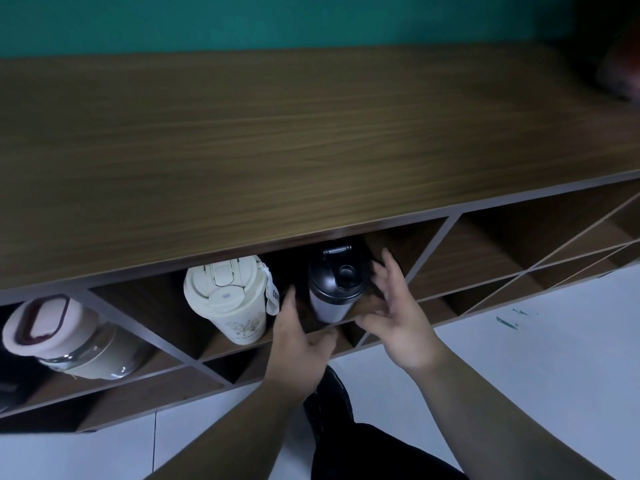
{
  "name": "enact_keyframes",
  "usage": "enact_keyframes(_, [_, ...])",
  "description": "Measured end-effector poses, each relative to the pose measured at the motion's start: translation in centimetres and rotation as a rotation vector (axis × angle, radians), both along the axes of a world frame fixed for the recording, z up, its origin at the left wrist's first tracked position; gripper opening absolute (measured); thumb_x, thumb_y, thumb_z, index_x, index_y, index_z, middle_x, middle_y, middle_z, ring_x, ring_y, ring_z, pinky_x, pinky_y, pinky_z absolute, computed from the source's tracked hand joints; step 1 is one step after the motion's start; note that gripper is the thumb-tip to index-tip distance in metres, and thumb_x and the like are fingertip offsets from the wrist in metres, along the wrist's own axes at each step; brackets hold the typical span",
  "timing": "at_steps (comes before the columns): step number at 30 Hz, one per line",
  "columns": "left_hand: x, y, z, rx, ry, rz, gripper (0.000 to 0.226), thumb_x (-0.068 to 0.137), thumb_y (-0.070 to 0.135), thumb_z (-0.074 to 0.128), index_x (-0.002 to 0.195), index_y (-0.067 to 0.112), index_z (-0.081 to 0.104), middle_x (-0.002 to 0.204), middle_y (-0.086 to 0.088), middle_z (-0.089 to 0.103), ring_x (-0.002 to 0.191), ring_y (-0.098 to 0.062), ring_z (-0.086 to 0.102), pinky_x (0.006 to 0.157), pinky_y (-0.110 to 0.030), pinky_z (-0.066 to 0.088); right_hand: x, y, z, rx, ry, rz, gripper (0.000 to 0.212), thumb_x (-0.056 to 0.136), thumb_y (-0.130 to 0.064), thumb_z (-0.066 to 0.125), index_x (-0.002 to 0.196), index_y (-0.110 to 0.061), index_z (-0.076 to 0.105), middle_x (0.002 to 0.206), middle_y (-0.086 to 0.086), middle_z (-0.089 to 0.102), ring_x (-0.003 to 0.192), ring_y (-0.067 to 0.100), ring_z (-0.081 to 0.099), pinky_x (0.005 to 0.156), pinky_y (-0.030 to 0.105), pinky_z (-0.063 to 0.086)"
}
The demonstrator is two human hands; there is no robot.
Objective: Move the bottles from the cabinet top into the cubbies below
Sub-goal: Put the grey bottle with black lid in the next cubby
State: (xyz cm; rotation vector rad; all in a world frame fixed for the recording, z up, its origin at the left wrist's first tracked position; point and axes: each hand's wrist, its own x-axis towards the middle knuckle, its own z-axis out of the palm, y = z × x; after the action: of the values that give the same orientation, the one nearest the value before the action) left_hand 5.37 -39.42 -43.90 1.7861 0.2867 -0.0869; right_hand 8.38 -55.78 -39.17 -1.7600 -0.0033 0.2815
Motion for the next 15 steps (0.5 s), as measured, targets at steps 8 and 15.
enact_keyframes(8, [0.7,-2.1,4.9,-0.309,0.059,0.188,0.061,0.106,0.053,0.042,0.162,0.035,0.031,0.167,0.01,0.037,0.155,-0.012,0.032,0.124,-0.031,0.021,-0.3,0.9,0.9,0.319,0.097,-0.256,0.042,0.104,-0.02,0.038,0.146,-0.022,0.043,0.154,0.002,0.044,0.144,0.016,0.038,0.12,0.048,0.027])
enact_keyframes(15, [2.0,-2.6,5.5,-0.278,0.089,0.25,0.051,0.11,0.042,0.038,0.16,0.036,0.035,0.165,0.003,0.041,0.153,-0.019,0.037,0.123,-0.036,0.028,0.5,2.2,0.4,0.262,0.076,-0.241,0.041,0.099,-0.029,0.043,0.138,-0.025,0.055,0.137,0.0,0.062,0.129,0.016,0.056,0.114,0.045,0.038])
